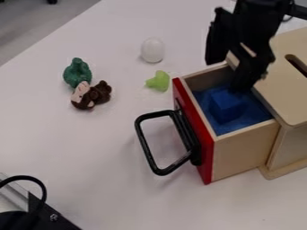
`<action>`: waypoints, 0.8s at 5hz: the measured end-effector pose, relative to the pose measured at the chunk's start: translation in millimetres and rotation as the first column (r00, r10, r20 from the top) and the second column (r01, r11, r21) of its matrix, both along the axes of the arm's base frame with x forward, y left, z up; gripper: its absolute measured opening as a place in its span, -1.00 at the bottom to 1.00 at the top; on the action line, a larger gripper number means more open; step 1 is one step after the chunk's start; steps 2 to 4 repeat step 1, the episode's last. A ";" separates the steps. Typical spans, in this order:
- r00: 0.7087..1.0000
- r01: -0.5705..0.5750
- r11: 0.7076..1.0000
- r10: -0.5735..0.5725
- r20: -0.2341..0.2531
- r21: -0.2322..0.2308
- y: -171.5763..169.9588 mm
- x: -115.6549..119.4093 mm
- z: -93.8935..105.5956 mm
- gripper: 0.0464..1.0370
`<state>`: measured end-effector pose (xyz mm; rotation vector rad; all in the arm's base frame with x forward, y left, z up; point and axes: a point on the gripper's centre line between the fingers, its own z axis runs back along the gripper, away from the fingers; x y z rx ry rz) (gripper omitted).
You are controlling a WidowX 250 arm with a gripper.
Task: Put blue object into the drawer
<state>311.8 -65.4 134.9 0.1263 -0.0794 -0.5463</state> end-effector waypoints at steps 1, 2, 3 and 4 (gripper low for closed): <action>0.999 -0.023 1.000 0.022 0.043 0.018 7.8 -3.3 19.7 0.92; 0.999 -0.023 1.000 0.022 0.043 0.018 7.8 -3.3 19.7 0.92; 0.999 -0.023 1.000 0.022 0.043 0.018 7.8 -3.3 19.7 0.92; 0.999 -0.023 1.000 0.022 0.043 0.018 7.8 -3.3 19.7 0.92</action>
